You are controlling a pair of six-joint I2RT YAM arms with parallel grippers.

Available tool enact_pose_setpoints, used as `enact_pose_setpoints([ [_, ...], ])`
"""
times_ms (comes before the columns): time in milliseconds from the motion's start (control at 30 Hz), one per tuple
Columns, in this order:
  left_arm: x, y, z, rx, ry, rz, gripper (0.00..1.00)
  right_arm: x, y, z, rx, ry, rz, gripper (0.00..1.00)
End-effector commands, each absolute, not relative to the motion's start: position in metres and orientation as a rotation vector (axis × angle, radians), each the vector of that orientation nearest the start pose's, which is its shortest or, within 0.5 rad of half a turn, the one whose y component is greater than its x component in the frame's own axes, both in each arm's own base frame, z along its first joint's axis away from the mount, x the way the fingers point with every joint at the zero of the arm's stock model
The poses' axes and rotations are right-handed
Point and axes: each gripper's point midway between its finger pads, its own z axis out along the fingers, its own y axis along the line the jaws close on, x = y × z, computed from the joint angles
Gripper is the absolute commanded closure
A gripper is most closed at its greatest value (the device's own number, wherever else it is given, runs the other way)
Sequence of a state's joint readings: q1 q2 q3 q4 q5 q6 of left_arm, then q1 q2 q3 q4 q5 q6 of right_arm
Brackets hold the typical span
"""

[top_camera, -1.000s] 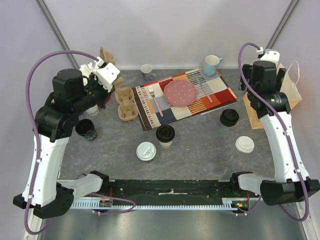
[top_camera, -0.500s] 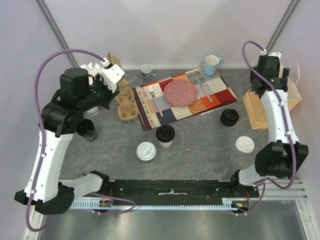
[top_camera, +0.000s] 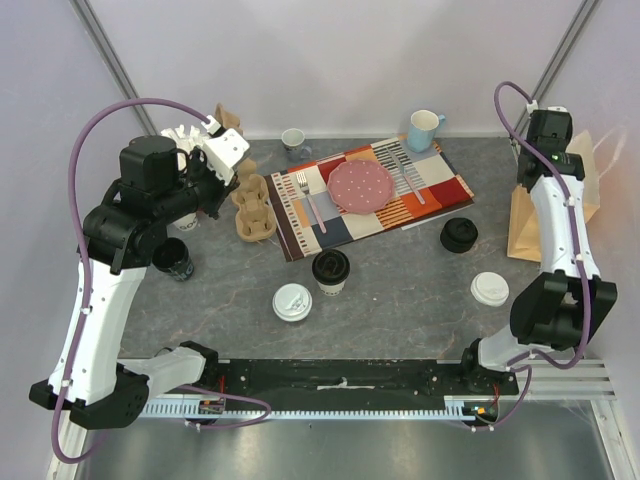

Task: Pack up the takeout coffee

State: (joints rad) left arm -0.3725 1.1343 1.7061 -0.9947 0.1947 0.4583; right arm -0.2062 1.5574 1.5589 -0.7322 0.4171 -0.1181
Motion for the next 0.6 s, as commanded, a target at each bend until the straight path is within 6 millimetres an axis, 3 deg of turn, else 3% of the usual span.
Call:
enact_pose_setpoints([
  [0, 0.265, -0.127, 0.42, 0.913, 1.695, -0.16, 0.98, 0.384, -0.141, 0.312, 0.26, 2.125, -0.56, 1.0],
  [100, 0.266, -0.126, 0.419, 0.913, 1.698, -0.159, 0.98, 0.384, -0.118, 0.339, 0.196, 2.08, -0.535, 1.0],
  [133, 0.266, -0.127, 0.418, 0.913, 1.701, -0.162, 0.98, 0.38, -0.11, 0.358, 0.177, 2.049, -0.532, 1.0],
  [200, 0.267, -0.128, 0.416, 0.914, 1.706, -0.168, 0.98, 0.379, -0.084, 0.378, 0.123, 2.014, -0.518, 1.0],
  [233, 0.266, -0.128, 0.416, 0.913, 1.707, -0.169, 0.98, 0.37, -0.079, 0.399, 0.125, 1.981, -0.513, 1.0],
  [267, 0.267, -0.129, 0.414, 0.914, 1.713, -0.175, 0.98, 0.37, -0.051, 0.408, 0.096, 1.96, -0.453, 1.0],
  [333, 0.267, -0.131, 0.413, 0.916, 1.715, -0.187, 0.98, 0.354, -0.034, 0.423, 0.137, 1.946, -0.354, 1.0],
  [467, 0.268, -0.136, 0.411, 0.926, 1.71, -0.217, 0.98, 0.33, 0.015, 0.408, 0.162, 1.99, -0.001, 1.0],
  [567, 0.27, -0.143, 0.407, 0.94, 1.711, -0.254, 0.98, 0.309, 0.045, 0.378, 0.161, 2.076, 0.172, 1.0],
])
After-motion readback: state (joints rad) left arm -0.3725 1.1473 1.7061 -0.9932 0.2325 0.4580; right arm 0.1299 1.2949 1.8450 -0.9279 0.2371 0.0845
